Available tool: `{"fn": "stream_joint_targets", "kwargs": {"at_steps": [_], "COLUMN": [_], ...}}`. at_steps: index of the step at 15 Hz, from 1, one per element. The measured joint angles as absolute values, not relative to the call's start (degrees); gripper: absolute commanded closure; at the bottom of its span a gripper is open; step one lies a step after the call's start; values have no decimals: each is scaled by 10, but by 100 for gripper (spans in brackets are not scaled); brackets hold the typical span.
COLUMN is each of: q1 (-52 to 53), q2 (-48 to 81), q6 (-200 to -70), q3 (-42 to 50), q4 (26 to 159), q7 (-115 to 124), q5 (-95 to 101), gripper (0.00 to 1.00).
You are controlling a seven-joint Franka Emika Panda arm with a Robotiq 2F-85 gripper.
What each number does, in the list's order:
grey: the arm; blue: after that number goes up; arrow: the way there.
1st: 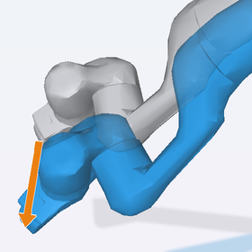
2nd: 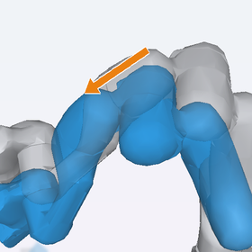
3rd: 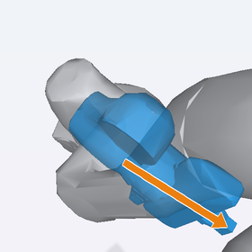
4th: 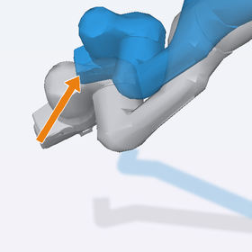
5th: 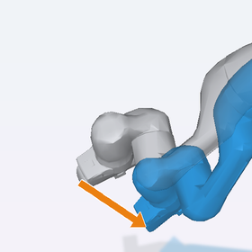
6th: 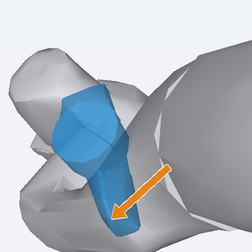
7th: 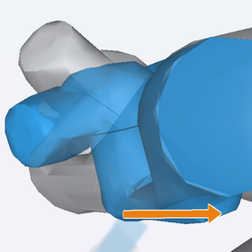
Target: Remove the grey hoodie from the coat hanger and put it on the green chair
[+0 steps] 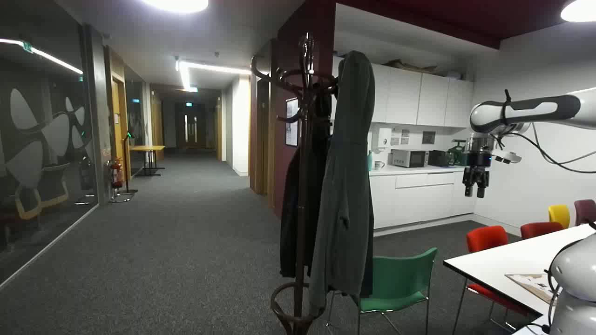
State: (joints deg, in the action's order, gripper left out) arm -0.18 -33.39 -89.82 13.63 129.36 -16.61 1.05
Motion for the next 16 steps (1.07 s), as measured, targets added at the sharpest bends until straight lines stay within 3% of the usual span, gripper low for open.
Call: {"fn": "stream_joint_targets", "kwargs": {"at_steps": [8,16], "q1": [3,88], "q2": [-334,-314], "q6": [-916,-1098], "q3": [120,8], "q4": [1294,1260], "q7": [-169,-170], "q5": [8,-37], "gripper": [0,0]}}
